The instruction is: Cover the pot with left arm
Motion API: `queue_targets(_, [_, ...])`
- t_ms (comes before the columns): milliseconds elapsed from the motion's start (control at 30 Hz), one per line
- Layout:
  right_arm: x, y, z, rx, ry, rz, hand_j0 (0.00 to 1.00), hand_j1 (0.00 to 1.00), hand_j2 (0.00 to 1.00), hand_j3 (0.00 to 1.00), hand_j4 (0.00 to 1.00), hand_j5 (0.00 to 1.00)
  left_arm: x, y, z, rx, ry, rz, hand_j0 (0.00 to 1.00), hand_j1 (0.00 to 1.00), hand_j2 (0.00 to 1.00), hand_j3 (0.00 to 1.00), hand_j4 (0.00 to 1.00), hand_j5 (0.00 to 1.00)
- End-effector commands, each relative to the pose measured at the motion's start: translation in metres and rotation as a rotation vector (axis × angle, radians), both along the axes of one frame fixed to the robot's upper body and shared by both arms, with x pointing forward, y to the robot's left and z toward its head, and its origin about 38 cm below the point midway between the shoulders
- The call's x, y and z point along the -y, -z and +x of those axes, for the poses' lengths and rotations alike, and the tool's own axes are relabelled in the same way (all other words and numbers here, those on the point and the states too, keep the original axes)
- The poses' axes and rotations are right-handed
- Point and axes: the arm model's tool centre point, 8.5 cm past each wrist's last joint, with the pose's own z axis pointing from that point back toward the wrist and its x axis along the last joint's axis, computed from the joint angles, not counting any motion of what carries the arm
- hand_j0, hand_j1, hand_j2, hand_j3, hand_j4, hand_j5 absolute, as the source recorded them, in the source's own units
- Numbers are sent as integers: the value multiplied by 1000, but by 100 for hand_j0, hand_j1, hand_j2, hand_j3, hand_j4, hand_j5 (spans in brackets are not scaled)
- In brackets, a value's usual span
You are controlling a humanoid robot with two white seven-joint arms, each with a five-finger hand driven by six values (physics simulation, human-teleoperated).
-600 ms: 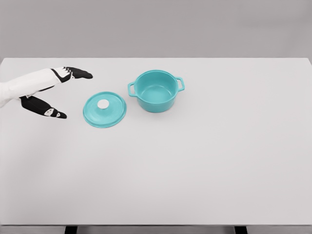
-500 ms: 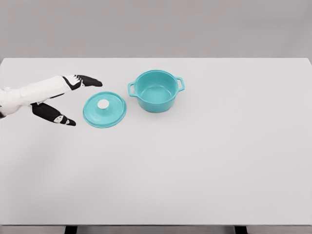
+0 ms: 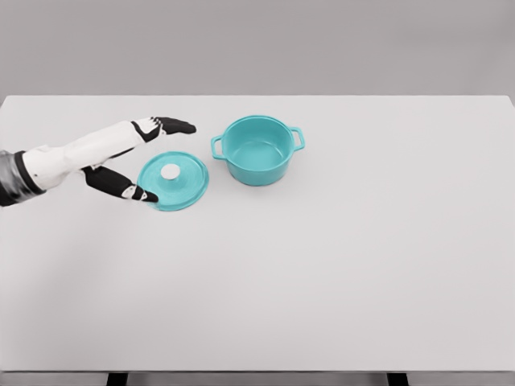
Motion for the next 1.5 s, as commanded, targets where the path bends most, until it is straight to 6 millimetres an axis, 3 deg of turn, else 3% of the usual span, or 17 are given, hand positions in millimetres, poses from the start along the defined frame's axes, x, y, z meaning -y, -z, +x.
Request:
queue_targets(0, [0,0,0,1,-1,0,100,100,100,100,100,100,-8,-1,3,20,-31,27,100,100,100,100,100,100])
queue_targets(67, [0,0,0,1,-1,0,100,100,100,100,100,100,-5,5,7,38,-38,76,100,100,100,100,100,100])
queue_targets(167, [0,0,0,1,-1,0,100,100,100,100,100,100,-9,22,29,-82,-248,188,100,100,100,100,100,100])
queue_targets(267, [0,0,0,1,-1,0,100,100,100,100,100,100,-19,37,39,-136,-305,177,100,100,100,100,100,100])
queue_targets(400, [0,0,-1,-1,0,0,100,100,100,100,100,100,-2,47,32,-229,-238,64,100,100,100,100,100,100])
queue_targets(467, [0,0,0,1,-1,0,100,100,100,100,100,100,11,38,26,-222,-192,25,100,100,100,100,100,100])
queue_targets(600, [0,0,0,1,-1,0,100,100,100,100,100,100,8,48,26,-261,-198,26,100,100,100,100,100,100])
queue_targets(667, [0,0,0,1,-1,0,100,100,100,100,100,100,-1,54,31,-278,-235,34,87,87,87,87,87,87])
queue_targets(767, [0,0,-1,-1,0,0,100,100,100,100,100,100,-11,63,38,-268,-276,100,81,81,81,81,81,81])
queue_targets(867, [0,0,0,1,-1,0,100,100,100,100,100,100,-8,61,41,-266,-275,90,81,81,81,81,81,81])
queue_targets(900, [0,0,0,-1,0,0,100,100,100,100,100,100,-2,71,44,-287,-277,80,81,81,81,81,81,81])
queue_targets(1133, [0,0,0,1,-1,0,100,100,100,100,100,100,-10,79,47,-309,-306,93,83,83,83,83,83,83])
queue_targets(1267, [0,0,0,1,-1,0,100,100,100,100,100,100,-5,86,49,-325,-321,144,81,81,81,81,81,81])
queue_targets(1467, [0,0,0,1,-1,0,100,100,100,100,100,100,-2,82,52,-301,-319,157,81,81,81,81,81,81])
